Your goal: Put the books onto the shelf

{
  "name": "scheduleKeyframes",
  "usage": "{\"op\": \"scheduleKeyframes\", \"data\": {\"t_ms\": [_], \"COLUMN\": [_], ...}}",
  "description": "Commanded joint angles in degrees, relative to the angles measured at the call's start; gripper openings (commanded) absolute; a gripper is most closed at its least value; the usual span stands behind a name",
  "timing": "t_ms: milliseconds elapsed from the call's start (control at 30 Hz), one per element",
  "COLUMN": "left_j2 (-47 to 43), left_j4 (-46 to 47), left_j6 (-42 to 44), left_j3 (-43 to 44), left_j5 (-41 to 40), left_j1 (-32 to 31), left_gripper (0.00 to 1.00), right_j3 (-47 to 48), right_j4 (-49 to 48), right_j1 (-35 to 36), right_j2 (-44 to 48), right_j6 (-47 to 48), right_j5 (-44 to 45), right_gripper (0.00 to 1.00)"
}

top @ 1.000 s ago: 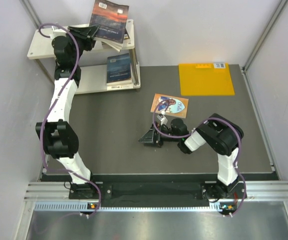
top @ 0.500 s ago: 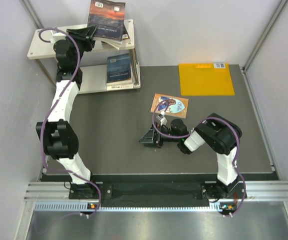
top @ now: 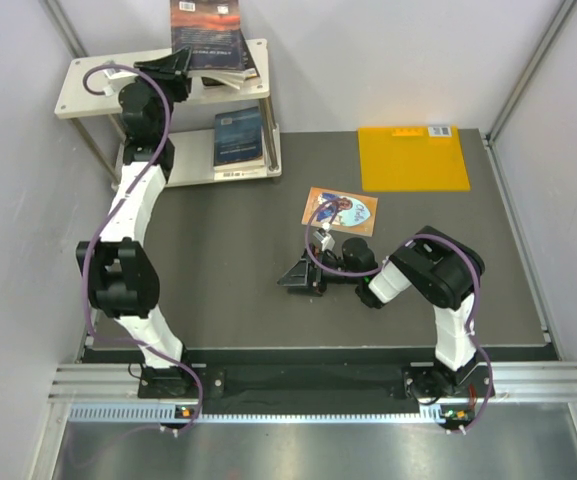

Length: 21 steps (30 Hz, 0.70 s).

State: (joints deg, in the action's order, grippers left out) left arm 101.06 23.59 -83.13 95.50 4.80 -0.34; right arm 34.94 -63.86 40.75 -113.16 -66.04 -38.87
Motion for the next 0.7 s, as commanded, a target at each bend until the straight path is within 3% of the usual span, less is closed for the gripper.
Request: {"op": "scheduleKeyframes", "data": {"t_ms": [0, 300, 667], "left_j2": [-1.1, -0.2, 1.2], "left_j4": [13.8, 10.9, 6.9], "left_j6": [-3.3, 1.4, 2.5], "left_j3": [5.0, 5.8, 7.8], "left_j5": [-4.3, -10.7, -15.1], "left_j1": [-2.3, -6.7, -7.0], "left_gripper": [0.00, 0.00, 0.00], "right_j3": [1.3, 1.1, 1.0], "right_j4": [-2.9, -3.6, -4.6], "right_j1": [0.2, 0.2, 0.1], "right_j2": [-1.1, -1.1, -1.5], "right_j6": [0.2, 0.0, -0.6], "right_j5": [-0.8, -1.1, -1.6], "right_gripper": [1.00, 1.00, 1.00]}}
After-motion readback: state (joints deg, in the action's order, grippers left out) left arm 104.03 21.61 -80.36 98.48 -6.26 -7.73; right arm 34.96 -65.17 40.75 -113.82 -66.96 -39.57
